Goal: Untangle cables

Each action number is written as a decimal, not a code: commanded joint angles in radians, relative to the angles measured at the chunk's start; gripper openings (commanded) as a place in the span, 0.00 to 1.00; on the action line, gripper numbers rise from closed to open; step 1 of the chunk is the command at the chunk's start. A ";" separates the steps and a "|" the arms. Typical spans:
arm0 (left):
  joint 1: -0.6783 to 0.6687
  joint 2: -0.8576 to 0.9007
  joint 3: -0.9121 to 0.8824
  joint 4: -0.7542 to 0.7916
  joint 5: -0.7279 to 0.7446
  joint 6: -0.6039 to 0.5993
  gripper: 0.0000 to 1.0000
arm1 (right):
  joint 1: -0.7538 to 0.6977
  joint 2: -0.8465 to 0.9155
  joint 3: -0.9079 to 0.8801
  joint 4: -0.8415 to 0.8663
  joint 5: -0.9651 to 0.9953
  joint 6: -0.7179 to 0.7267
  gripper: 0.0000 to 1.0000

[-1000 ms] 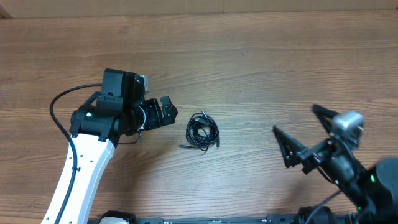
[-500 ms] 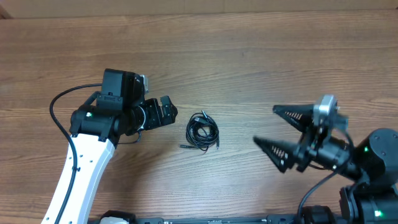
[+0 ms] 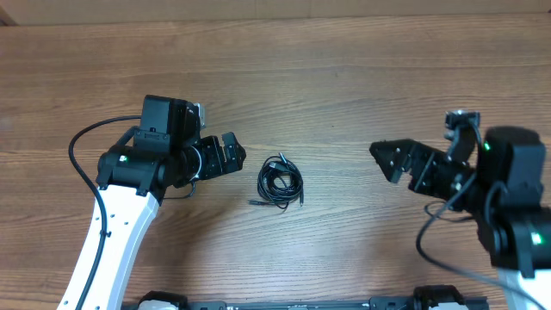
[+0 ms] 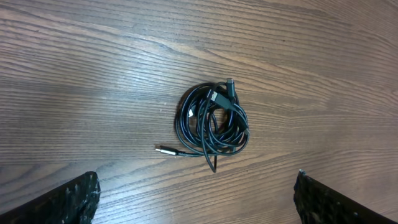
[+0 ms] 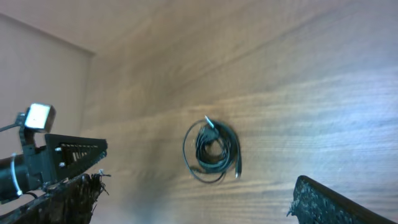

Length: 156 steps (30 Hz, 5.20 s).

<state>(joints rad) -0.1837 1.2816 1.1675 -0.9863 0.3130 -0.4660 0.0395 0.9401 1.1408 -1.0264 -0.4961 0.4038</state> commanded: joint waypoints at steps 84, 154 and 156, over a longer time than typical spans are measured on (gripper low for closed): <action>-0.193 0.536 0.063 0.167 0.171 0.116 0.04 | 0.178 0.369 0.017 0.074 -0.179 0.011 1.00; -0.236 0.463 1.141 0.471 0.649 -0.422 0.04 | 0.281 0.380 0.017 0.408 0.051 0.049 0.53; -0.235 0.463 1.141 0.470 0.649 -0.421 0.04 | 0.281 0.380 0.017 0.430 0.014 0.049 0.39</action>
<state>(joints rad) -0.4129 1.7756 2.2803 -0.5232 0.9375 -0.8665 0.3176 1.3178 1.1408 -0.6216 -0.4423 0.4255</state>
